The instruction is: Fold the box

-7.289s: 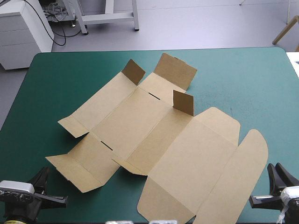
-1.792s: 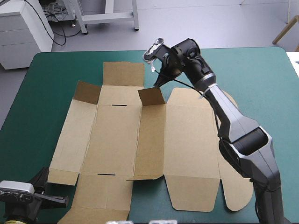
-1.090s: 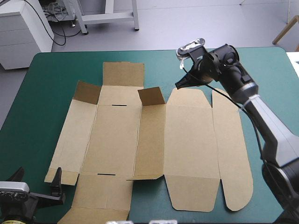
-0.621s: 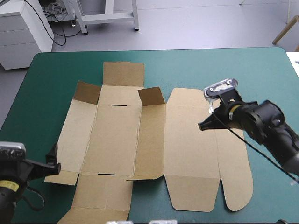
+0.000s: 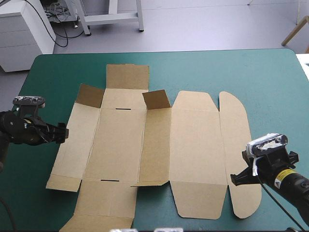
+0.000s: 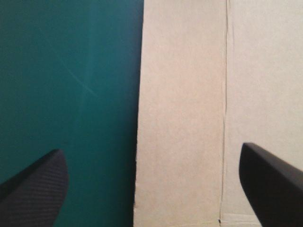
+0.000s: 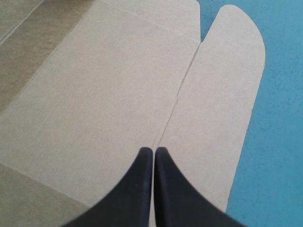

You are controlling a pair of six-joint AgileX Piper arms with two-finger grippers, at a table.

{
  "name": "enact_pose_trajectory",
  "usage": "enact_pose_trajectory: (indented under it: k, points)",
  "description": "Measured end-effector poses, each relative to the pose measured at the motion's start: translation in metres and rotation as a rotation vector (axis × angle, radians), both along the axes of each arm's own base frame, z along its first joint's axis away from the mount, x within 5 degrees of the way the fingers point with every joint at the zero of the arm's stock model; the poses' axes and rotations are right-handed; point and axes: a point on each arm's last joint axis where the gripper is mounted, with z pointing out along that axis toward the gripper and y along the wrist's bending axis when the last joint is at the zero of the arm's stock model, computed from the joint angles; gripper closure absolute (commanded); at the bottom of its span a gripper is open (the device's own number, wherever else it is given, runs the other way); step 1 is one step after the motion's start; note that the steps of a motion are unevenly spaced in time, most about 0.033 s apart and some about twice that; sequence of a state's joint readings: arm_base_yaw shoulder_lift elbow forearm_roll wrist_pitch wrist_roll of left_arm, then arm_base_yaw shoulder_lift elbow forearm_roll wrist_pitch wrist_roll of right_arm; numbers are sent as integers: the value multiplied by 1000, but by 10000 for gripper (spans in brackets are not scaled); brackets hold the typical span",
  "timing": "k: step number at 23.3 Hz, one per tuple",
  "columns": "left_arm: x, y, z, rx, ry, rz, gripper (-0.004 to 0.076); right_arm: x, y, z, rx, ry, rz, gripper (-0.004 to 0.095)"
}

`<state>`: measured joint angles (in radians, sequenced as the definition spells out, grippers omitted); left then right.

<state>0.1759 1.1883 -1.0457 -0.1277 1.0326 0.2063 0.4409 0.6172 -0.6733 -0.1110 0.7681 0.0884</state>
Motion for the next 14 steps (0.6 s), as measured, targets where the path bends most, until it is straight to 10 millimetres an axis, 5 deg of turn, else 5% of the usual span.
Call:
enact_pose_trajectory:
  k: [6, 14]
  points:
    - [17, 60, -49, -340, 190, 48, 31, -27, -13, -10, 21, -42, -4, 927]
    - [37, 73, -94, -439, 323, 45, 60, -35, -17, -20, 20, -41, -5, 927]
